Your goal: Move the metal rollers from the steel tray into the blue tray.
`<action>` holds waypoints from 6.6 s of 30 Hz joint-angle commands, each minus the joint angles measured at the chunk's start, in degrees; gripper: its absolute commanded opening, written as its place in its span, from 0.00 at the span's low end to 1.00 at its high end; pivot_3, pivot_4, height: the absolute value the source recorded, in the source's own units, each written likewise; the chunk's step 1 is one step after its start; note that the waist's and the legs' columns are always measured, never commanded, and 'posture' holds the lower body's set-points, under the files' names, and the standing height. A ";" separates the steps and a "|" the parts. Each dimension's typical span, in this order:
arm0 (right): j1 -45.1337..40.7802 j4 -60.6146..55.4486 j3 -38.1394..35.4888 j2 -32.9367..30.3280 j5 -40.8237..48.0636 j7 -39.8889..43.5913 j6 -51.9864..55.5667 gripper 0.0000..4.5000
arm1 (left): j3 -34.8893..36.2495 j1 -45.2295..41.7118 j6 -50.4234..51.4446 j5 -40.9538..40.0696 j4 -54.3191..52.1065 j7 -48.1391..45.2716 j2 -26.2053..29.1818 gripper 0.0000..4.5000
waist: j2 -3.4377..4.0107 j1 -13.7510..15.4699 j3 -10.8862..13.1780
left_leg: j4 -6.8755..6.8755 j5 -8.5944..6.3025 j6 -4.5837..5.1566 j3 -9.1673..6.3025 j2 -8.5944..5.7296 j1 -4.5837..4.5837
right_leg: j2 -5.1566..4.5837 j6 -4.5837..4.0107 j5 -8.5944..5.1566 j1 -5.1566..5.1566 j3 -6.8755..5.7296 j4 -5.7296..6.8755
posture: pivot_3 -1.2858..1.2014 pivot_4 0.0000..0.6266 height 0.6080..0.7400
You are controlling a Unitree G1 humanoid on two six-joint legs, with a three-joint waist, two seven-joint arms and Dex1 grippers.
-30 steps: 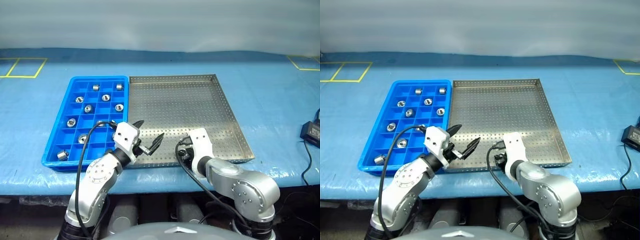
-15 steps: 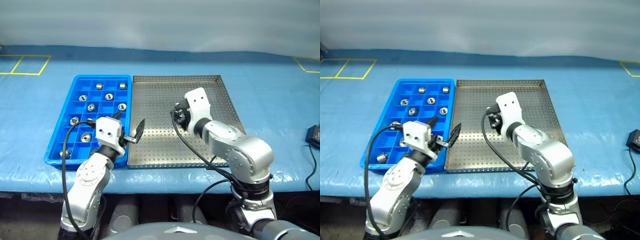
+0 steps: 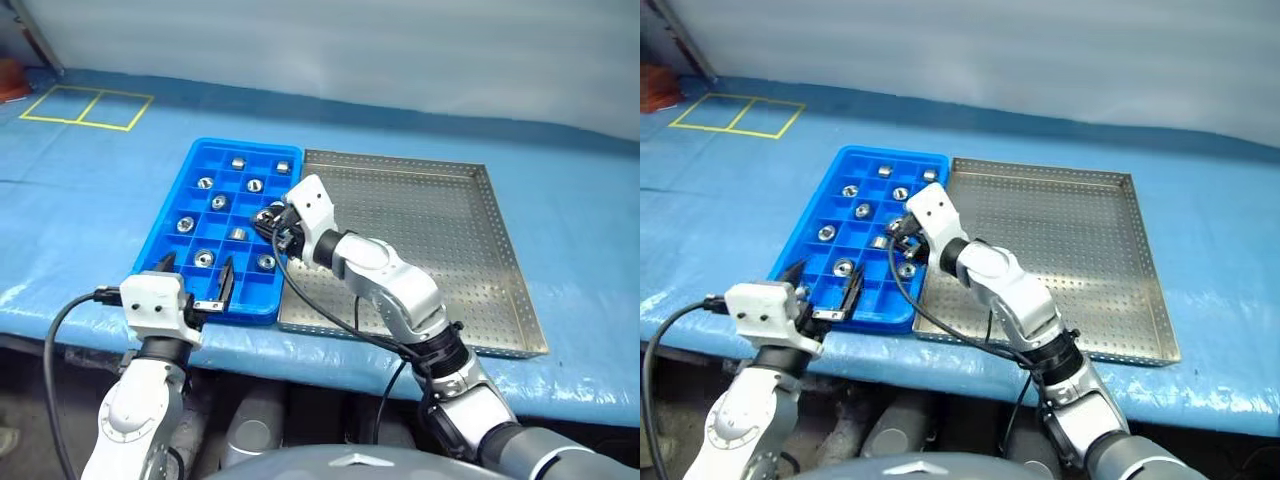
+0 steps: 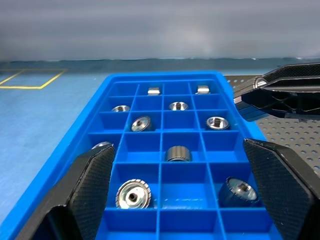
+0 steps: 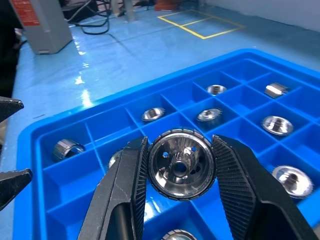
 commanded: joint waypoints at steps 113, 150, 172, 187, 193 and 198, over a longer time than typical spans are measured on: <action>19.98 -26.06 -10.68 -5.93 2.99 -6.04 14.71 1.00 | -4.43 -13.50 3.58 -4.90 8.52 -11.82 9.11 1.00 | 0.04 -6.86 -0.09 | 0.27 -0.10 -0.22 -0.12 0.09 0.05 | 0.10 -0.11 -0.05 0.14 -0.11 0.11 | 0.61 0.24 1.00; 19.98 -26.71 -9.57 -5.33 3.03 -6.56 13.88 1.00 | -5.26 -13.78 2.98 -5.49 9.02 -11.79 9.33 1.00 | 0.04 -7.00 -0.09 | 0.27 -0.10 -0.22 -0.11 0.09 0.05 | 0.09 -0.10 -0.05 0.13 -0.09 0.11 | 0.61 0.24 1.00; 18.80 -26.62 -11.33 -4.36 2.42 -7.92 12.90 1.00 | -4.79 -14.86 4.23 -6.07 9.01 -12.27 9.87 1.00 | 0.04 -7.23 -0.09 | 0.27 -0.09 -0.22 -0.10 0.09 0.05 | 0.09 -0.10 -0.05 0.12 -0.08 0.12 | 0.60 0.24 1.00; 18.03 -13.40 -15.80 -2.96 -3.95 -13.38 6.63 1.00 | -6.32 -17.94 4.58 -6.08 11.10 -12.88 9.44 1.00 | 0.04 -8.02 -0.09 | 0.20 -0.08 -0.21 -0.02 0.09 0.10 | 0.12 -0.09 -0.03 0.13 0.02 0.14 | 0.60 0.24 1.00; 18.43 -3.47 -15.01 -0.83 -6.00 -13.41 1.63 1.00 | -6.38 -17.45 4.31 -5.97 10.87 -12.63 9.48 1.00 | 0.04 -8.17 -0.09 | 0.20 -0.08 -0.20 0.00 0.08 0.12 | 0.12 -0.07 -0.02 0.13 0.05 0.15 | 0.61 0.24 1.00; 20.68 -0.51 -14.55 -1.08 -7.31 -12.68 -0.71 0.96 | -6.22 -16.44 4.28 -5.85 10.15 -12.16 9.37 1.00 | 0.04 -8.02 -0.09 | 0.18 -0.08 -0.19 -0.01 0.06 0.11 | 0.10 -0.07 -0.02 0.13 0.06 0.13 | 0.62 0.24 1.00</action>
